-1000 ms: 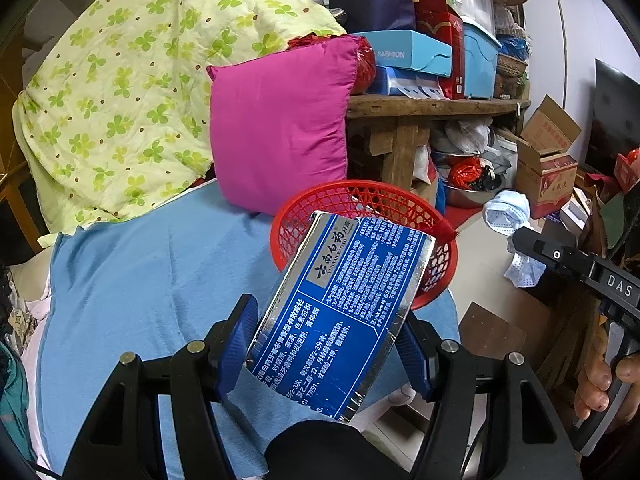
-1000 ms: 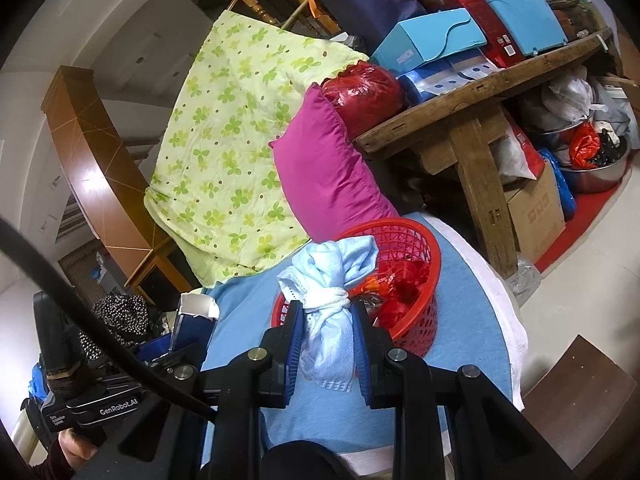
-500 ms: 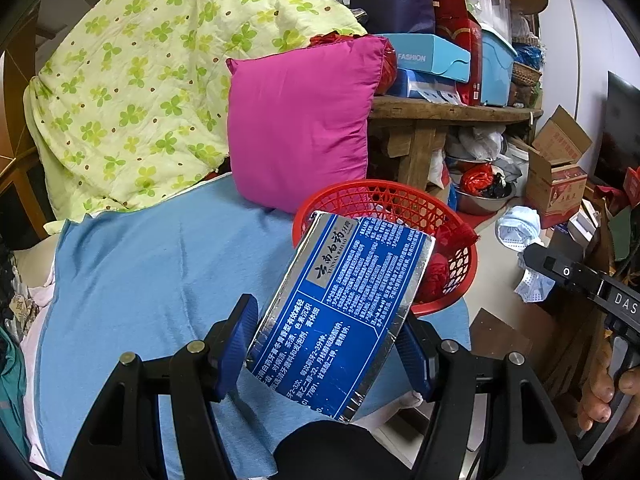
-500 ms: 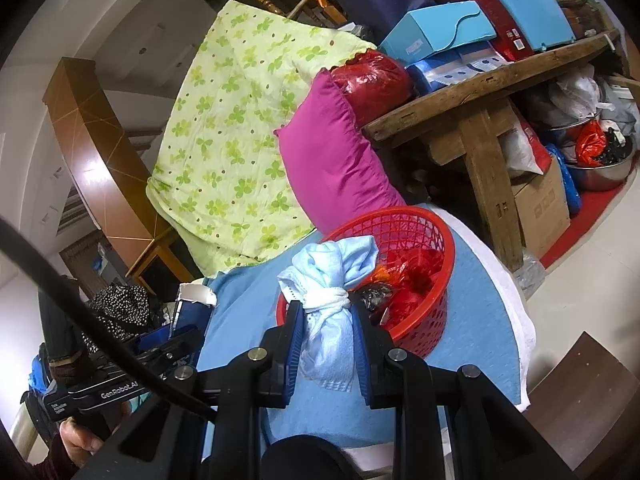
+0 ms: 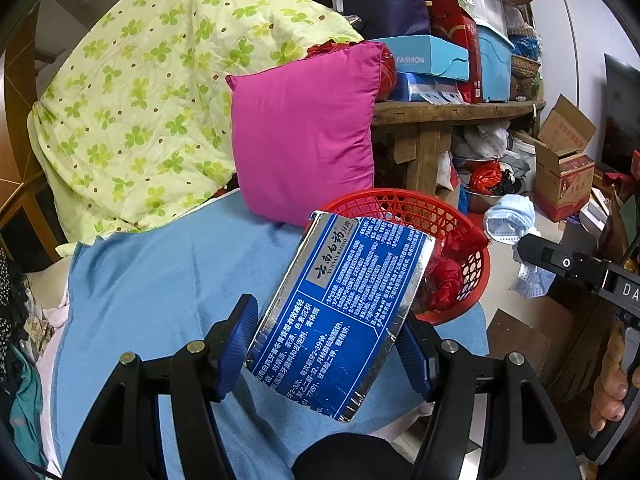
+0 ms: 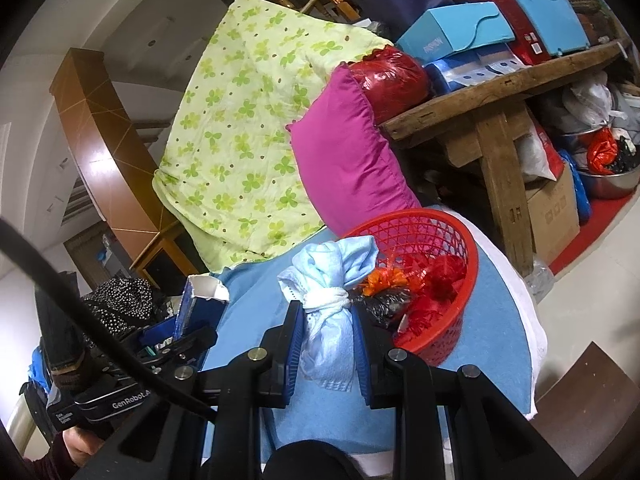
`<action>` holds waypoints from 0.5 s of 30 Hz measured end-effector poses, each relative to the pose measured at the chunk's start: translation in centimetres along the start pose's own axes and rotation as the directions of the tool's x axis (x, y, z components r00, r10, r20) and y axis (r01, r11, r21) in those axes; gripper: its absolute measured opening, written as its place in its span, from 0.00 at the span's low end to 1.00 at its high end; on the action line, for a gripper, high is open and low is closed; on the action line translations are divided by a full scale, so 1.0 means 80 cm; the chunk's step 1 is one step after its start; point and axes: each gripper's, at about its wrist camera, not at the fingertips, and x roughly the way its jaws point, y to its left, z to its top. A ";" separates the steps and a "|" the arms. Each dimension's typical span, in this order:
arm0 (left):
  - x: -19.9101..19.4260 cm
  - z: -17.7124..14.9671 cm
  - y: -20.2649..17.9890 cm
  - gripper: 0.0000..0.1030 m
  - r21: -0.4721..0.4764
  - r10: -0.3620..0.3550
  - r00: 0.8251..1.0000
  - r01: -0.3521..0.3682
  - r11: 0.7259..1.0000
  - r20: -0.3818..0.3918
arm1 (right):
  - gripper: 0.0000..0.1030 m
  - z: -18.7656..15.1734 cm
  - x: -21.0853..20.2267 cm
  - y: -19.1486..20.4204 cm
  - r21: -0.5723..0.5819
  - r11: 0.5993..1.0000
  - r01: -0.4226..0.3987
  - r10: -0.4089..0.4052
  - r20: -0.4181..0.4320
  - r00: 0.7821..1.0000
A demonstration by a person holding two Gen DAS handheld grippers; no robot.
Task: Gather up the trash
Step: 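Carry the blue box and white tissue toward the red wastebasket, then open both grippers over the basket to drop the box and tissue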
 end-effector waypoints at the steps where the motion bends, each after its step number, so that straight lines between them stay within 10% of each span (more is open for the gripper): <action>1: 0.002 0.001 0.000 0.66 0.001 0.002 1.000 -0.002 1.000 -0.001 | 0.25 0.001 0.001 0.001 -0.001 1.000 -0.001 0.001 0.001 1.000; 15: 0.043 0.014 -0.009 0.66 0.038 0.009 0.999 -0.008 0.999 -0.034 | 0.25 0.014 0.021 -0.013 0.012 1.000 0.002 -0.002 0.000 1.000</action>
